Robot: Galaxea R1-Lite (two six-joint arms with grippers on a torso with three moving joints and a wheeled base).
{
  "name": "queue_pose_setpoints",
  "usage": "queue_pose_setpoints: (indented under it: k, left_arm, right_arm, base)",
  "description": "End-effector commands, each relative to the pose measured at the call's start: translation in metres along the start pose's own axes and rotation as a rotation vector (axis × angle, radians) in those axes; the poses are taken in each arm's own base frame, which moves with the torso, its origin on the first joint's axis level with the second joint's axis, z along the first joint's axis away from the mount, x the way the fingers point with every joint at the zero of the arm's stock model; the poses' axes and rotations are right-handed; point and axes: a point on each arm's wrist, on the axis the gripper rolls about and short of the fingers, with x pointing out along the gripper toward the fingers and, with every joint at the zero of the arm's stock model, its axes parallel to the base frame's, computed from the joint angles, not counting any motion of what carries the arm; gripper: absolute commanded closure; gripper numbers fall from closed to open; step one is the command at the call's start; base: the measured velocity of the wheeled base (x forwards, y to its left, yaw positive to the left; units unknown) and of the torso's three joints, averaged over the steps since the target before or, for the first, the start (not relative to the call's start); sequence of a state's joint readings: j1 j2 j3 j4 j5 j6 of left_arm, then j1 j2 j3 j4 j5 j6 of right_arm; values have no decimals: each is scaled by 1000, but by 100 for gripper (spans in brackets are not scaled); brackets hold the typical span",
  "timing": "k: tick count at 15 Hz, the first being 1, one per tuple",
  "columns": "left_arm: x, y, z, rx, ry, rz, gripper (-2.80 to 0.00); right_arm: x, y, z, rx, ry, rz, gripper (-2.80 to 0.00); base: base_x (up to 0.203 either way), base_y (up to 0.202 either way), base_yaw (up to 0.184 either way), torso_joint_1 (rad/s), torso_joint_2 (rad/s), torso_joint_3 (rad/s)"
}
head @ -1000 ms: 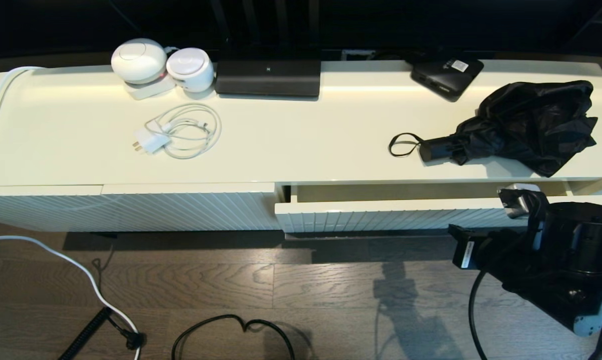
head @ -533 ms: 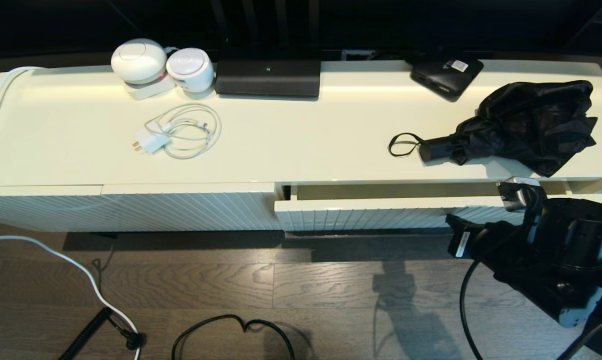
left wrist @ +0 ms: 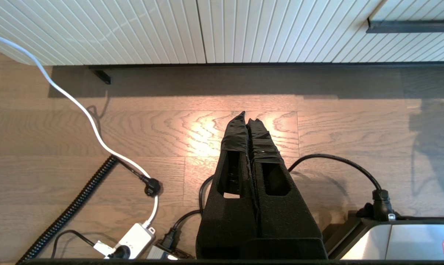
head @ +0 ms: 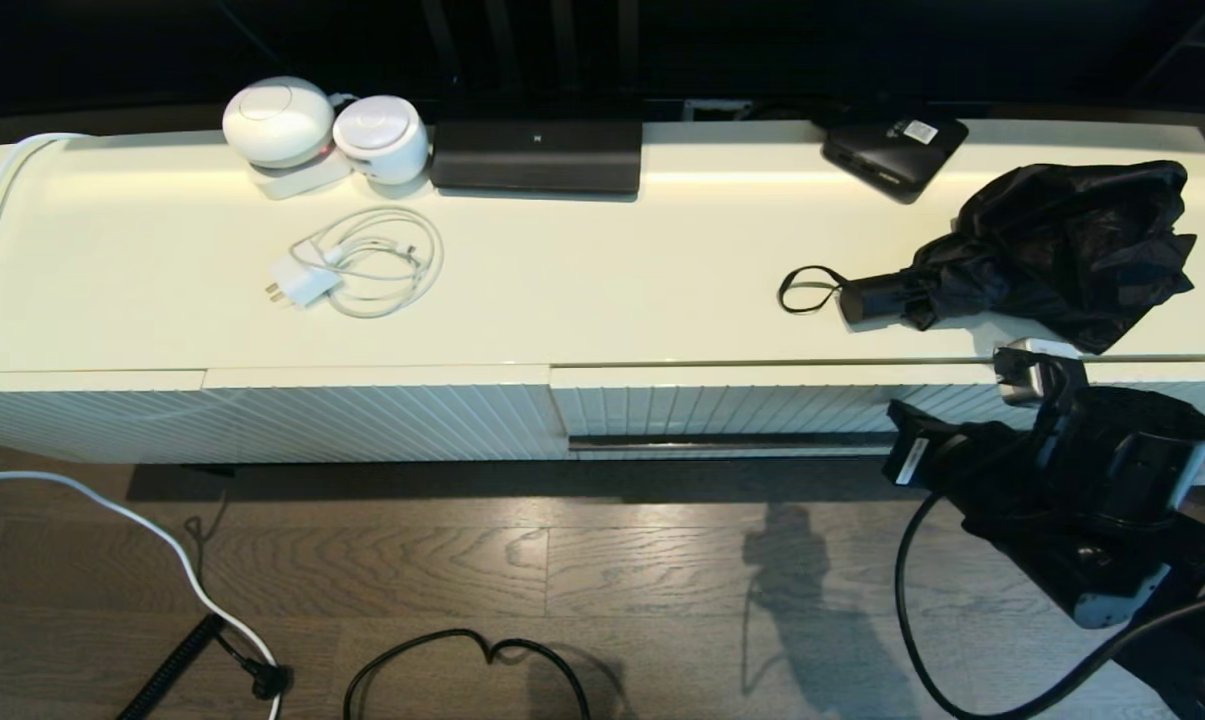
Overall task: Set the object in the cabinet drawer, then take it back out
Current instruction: Close the drawer
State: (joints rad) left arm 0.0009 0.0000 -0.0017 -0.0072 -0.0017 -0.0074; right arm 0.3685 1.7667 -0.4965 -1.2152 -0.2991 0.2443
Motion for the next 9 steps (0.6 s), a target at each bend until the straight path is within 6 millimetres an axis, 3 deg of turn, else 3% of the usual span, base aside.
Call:
queue_pose_setpoints:
  k: [1,6,9]
  left_arm:
    - [0,0,0,0,0,-1,0]
    - [0,0,0,0,0,1,0]
    - [0,0,0,0,0,1,0]
  right_arm:
    - [7,0,-6,-2,10,-7,0]
    - [20,2,-10,5,-17,-5,0]
    - [10,1,0,6,-35,-3,0]
  base:
    - [0,0,0,0,0,0]
    - [0,0,0,0,0,0]
    - [0,0,0,0,0,0]
